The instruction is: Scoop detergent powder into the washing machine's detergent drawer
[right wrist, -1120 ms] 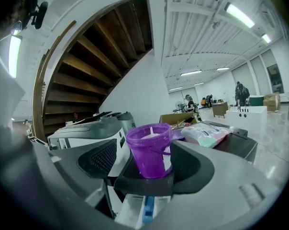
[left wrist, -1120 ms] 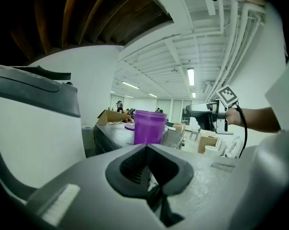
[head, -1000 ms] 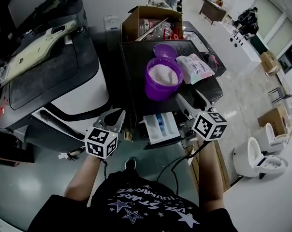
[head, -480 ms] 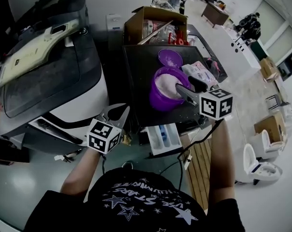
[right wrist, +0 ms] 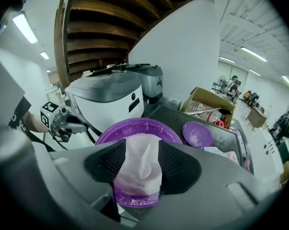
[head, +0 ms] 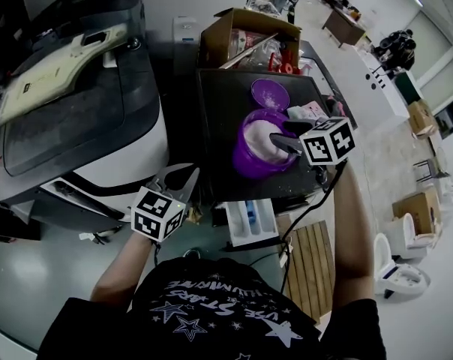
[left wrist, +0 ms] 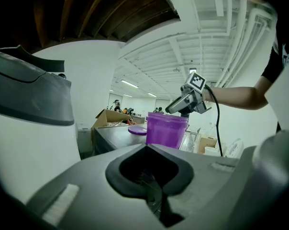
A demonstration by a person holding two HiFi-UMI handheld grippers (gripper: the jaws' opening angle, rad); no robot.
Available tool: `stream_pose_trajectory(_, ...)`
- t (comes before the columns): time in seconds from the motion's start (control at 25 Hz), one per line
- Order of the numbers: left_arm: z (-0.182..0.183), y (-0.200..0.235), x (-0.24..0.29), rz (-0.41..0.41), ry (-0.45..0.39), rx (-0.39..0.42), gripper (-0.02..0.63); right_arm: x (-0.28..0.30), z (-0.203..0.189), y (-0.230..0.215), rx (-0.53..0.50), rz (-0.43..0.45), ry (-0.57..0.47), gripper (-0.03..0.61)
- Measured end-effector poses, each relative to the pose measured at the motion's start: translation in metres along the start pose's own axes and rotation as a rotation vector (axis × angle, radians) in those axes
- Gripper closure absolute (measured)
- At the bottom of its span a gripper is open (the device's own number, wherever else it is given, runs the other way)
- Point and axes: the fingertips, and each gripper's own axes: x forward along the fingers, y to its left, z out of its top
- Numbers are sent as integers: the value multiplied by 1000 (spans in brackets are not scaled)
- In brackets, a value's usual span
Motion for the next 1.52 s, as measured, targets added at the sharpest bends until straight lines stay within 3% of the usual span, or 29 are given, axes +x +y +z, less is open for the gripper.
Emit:
stream_pose_trajectory(0.4,-6,3,1,80,11,-39,614,28,-10,-6,-52,105,197,389)
stream_pose_trajectory(0.64,-11,1,-3,113,18,-48,614,30,-11,-1,-77,136,236,472)
stream_pose_trajectory(0.72,-12,1,-5,123,18,-53,614,30,-12,1,-85,135,254,533)
stream_pose_trajectory(0.8,-13,0,-6,130,16,-56,614,30,-12,3,-86,138,258,538)
stream_pose_trajectory(1.0,-15,-4,-9,139,11,-59,614,32,-10,3,-80,110,245,543)
stream_pose_trajectory(1.16,-15,-4,-13,150,9,-59,614,26,1,-5,-91,41,177,545)
stream_pose_trajectory(1.36,-17,-5,-15,160,11,-58,614,19,22,-15,-179,-47,51,545)
stream_pose_trajectory(1.52,-18,-7,-16,160,14,-58,614,22,31,-9,-344,-113,-4,545)
